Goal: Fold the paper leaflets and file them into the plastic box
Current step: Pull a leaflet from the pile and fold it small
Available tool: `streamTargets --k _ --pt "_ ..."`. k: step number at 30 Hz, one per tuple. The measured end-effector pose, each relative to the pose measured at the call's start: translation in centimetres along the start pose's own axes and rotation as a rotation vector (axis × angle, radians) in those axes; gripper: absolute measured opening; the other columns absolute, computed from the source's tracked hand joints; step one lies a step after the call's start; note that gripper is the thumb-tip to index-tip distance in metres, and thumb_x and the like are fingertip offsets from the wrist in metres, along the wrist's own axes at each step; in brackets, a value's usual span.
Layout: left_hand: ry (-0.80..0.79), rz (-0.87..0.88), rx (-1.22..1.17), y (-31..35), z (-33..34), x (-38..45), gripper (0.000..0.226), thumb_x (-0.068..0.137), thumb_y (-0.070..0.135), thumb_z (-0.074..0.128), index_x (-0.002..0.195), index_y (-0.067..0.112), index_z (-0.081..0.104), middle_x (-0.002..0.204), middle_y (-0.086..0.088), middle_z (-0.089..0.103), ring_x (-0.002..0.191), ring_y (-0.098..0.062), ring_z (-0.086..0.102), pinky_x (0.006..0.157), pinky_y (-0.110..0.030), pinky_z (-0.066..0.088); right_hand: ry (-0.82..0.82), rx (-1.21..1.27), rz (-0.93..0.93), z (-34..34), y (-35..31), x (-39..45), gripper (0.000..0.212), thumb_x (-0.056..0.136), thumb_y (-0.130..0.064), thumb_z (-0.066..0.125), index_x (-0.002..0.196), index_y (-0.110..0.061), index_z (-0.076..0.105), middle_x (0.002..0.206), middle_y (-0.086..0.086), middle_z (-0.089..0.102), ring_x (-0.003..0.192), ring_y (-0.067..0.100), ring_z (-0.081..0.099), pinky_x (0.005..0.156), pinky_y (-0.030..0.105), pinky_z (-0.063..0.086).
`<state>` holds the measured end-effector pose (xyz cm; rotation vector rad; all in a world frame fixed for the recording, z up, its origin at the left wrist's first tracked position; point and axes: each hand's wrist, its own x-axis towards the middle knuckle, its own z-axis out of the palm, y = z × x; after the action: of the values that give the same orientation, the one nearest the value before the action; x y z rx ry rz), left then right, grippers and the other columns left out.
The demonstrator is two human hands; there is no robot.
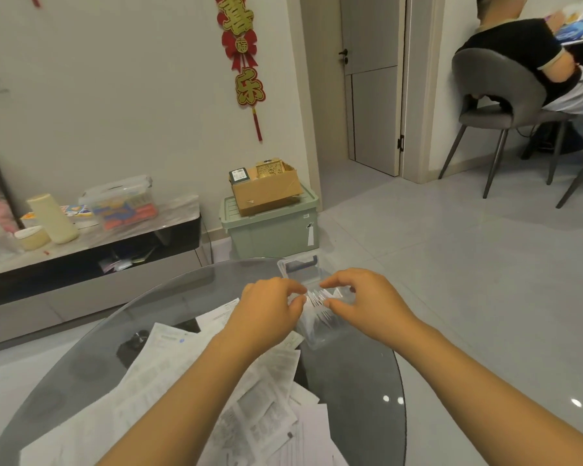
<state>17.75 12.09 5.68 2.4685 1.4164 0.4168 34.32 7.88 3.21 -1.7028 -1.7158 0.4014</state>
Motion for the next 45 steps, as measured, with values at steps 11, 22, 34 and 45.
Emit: streamTargets --k 11,22,34,45 --pt "0.123 -0.175 -0.024 -3.5 1.5 -10.6 0.027 0.095 0.037 0.050 0.120 0.035 0.060 0.127 0.017 0.058 0.116 -0.004 0.052 0.105 -0.026 0.037 -0.266 -0.088 -0.110 3.8 -3.9 -2.9 0.026 0.085 -0.031 0.065 0.111 -0.028 0.067 0.111 -0.009 0.066 0.099 0.006 0.059 0.092 0.029 0.050" --pt "-0.123 -0.226 0.135 -7.5 3.0 -14.6 0.054 0.095 0.043 0.044 0.145 0.029 0.030 0.152 0.010 0.027 0.138 -0.013 0.027 0.116 -0.036 0.023 -0.553 -0.224 -0.242 7.8 -4.7 -4.6 0.037 0.079 -0.032 0.068 0.115 -0.032 0.064 0.120 -0.011 0.058 0.110 0.010 0.054 0.092 0.030 0.047" --pt "-0.128 -0.362 0.245 -11.7 2.9 -15.4 0.046 0.098 0.044 0.036 0.139 0.022 0.035 0.135 0.002 0.046 0.121 -0.018 0.044 0.102 -0.034 0.036 -0.444 -0.342 -0.360 11.7 -6.7 -3.4 0.050 0.083 -0.036 0.064 0.131 -0.032 0.051 0.134 -0.005 0.052 0.128 0.018 0.037 0.105 0.035 0.034" --pt "-0.074 -0.307 0.007 -12.2 2.1 -16.2 0.043 0.096 0.036 0.047 0.138 0.029 0.042 0.142 0.012 0.042 0.127 -0.010 0.043 0.106 -0.027 0.035 -0.422 -0.452 -0.451 13.0 -6.5 -2.7 0.036 0.089 -0.041 0.058 0.125 -0.033 0.058 0.122 -0.007 0.061 0.119 0.016 0.045 0.104 0.029 0.024"
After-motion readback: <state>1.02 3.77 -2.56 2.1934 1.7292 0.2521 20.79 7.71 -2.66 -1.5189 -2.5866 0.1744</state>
